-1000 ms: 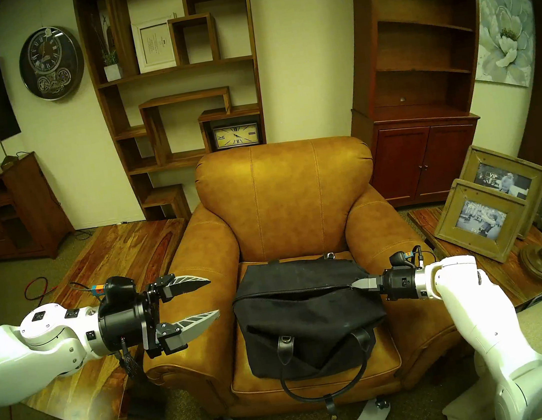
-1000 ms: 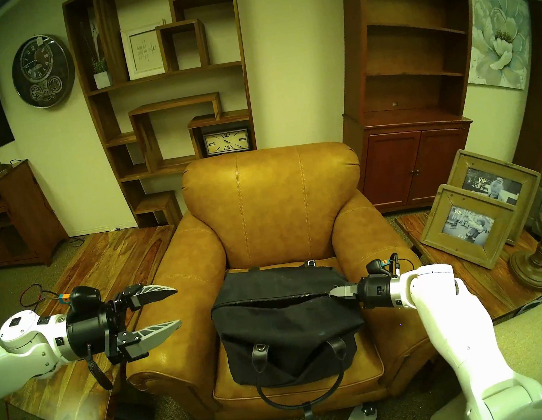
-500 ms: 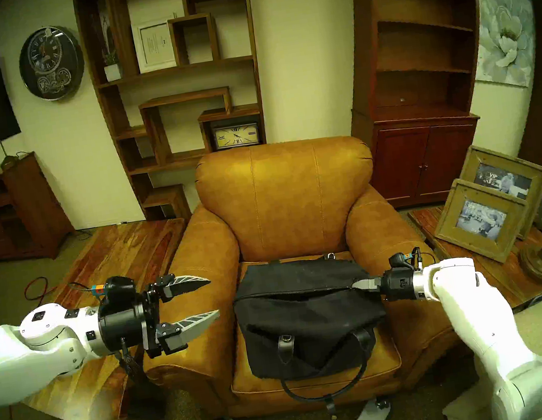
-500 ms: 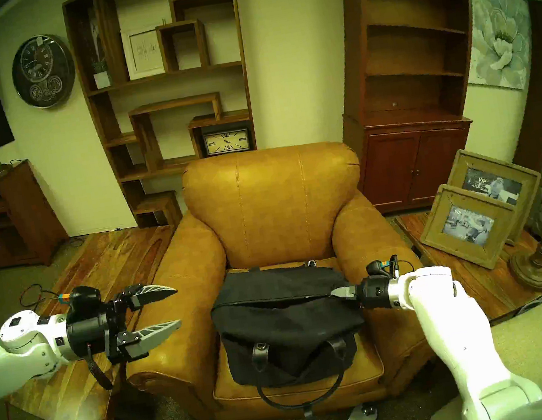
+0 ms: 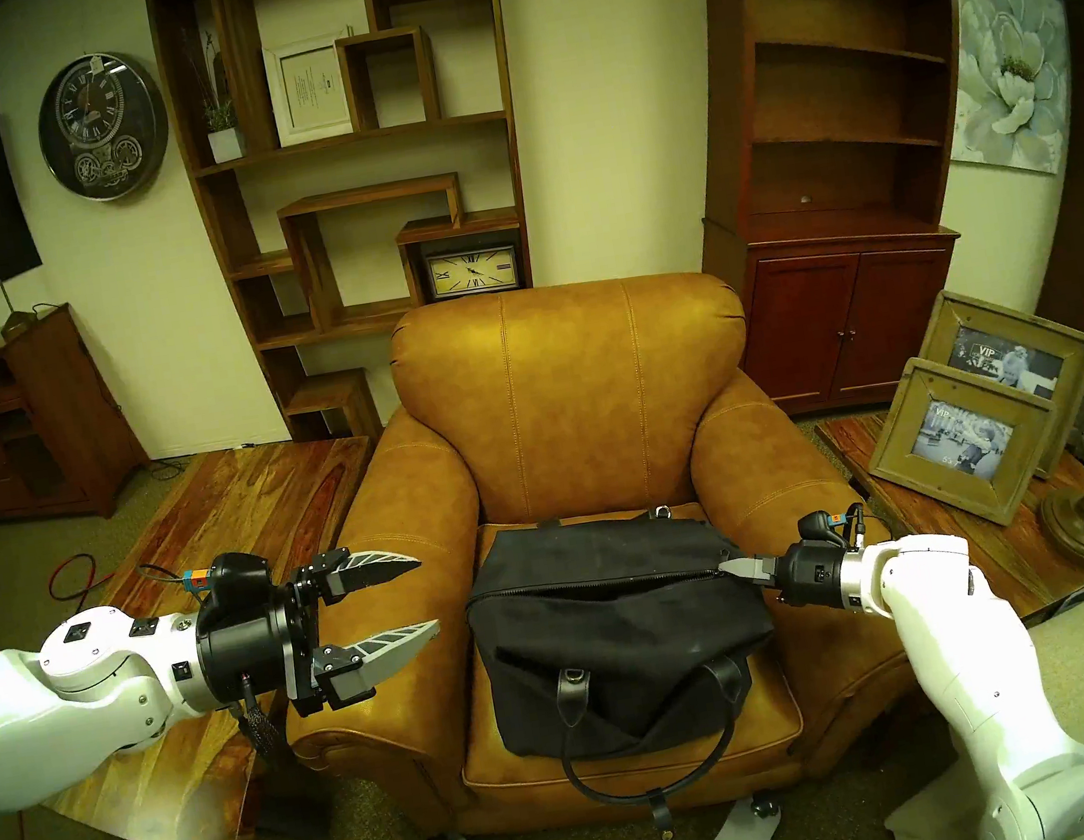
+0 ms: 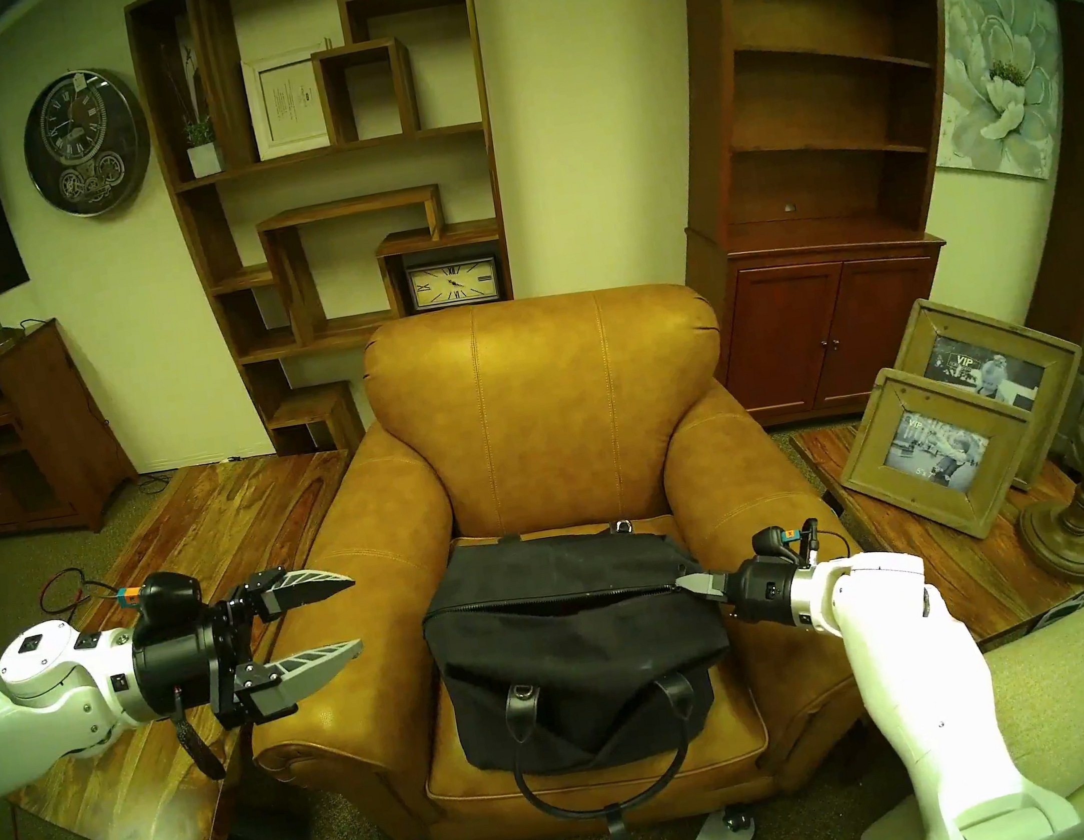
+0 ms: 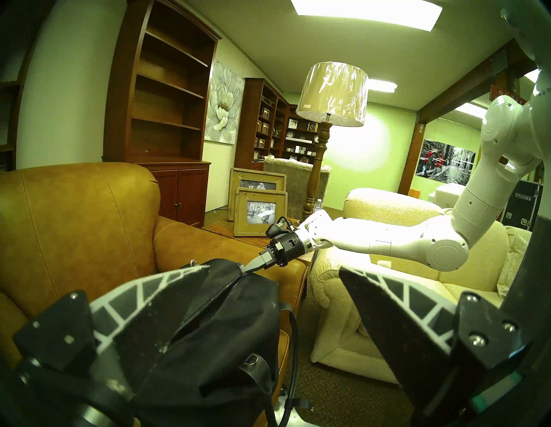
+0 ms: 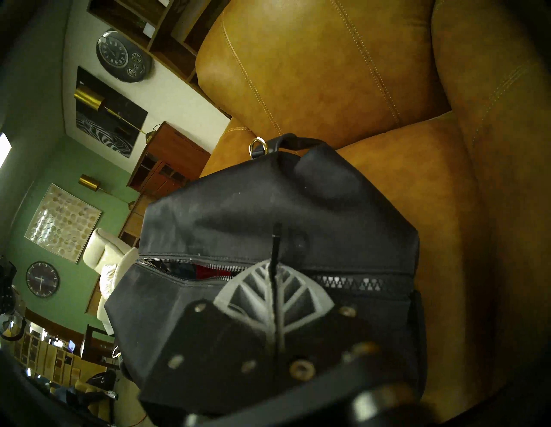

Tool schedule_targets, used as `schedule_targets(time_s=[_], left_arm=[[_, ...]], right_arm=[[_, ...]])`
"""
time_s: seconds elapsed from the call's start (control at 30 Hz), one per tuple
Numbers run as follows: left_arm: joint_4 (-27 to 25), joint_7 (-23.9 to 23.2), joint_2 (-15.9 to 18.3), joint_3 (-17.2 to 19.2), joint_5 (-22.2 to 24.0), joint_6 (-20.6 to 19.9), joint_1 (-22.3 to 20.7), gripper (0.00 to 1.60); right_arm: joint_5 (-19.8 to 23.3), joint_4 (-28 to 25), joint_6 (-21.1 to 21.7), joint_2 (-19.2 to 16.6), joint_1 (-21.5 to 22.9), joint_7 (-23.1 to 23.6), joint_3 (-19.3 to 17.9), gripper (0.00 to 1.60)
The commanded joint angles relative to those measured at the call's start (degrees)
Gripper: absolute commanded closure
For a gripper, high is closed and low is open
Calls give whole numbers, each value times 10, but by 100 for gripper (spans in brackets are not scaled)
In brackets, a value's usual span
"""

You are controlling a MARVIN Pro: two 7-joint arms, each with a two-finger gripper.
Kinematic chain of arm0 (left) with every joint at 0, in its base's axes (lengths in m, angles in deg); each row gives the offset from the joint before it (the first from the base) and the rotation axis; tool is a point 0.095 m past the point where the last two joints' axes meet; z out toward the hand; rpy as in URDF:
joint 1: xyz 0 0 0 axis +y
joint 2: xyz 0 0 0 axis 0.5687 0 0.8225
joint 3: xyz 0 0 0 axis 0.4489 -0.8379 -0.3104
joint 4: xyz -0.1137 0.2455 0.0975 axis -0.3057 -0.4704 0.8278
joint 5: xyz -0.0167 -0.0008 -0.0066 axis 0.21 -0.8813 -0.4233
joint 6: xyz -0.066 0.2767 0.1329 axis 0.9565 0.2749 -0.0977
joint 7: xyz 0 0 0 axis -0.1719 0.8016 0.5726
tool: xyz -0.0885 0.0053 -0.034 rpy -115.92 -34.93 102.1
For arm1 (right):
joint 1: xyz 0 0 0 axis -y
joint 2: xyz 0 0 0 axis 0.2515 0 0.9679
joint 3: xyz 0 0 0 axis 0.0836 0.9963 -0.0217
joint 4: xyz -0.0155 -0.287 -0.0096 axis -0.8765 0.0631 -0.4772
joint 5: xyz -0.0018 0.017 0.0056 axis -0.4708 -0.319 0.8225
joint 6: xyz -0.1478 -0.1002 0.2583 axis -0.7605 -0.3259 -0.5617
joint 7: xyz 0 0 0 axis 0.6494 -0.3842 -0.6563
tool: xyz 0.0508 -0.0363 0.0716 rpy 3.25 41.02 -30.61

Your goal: Open a bag with a zipper

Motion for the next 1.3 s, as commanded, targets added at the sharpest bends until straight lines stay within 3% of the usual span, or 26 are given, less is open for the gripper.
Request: schedule_targets(time_s=[0.0, 0.23, 0.53, 0.8, 1.0, 1.27], left_arm=[[-4, 0, -1, 5, 3, 3, -2, 0], [-4, 0, -1, 5, 3, 3, -3, 0], [-4, 0, -1, 5, 3, 3, -3, 0], [-4, 0, -1, 4, 3, 3, -3, 0], [-4, 0, -1, 4, 3, 3, -4, 0], [-4, 0, -1, 3, 3, 3, -5, 0]], right_arm=[[6, -47, -56, 29, -46, -28, -39, 160], [25, -41, -104, 58, -58, -46, -83, 160], [28, 8, -146, 86, -35, -70, -90, 160], [12, 43, -151, 71, -10, -78, -75, 160], [-4, 79, -122, 39, 16, -70, -51, 160], [-23, 166, -127, 24, 65, -56, -30, 160]])
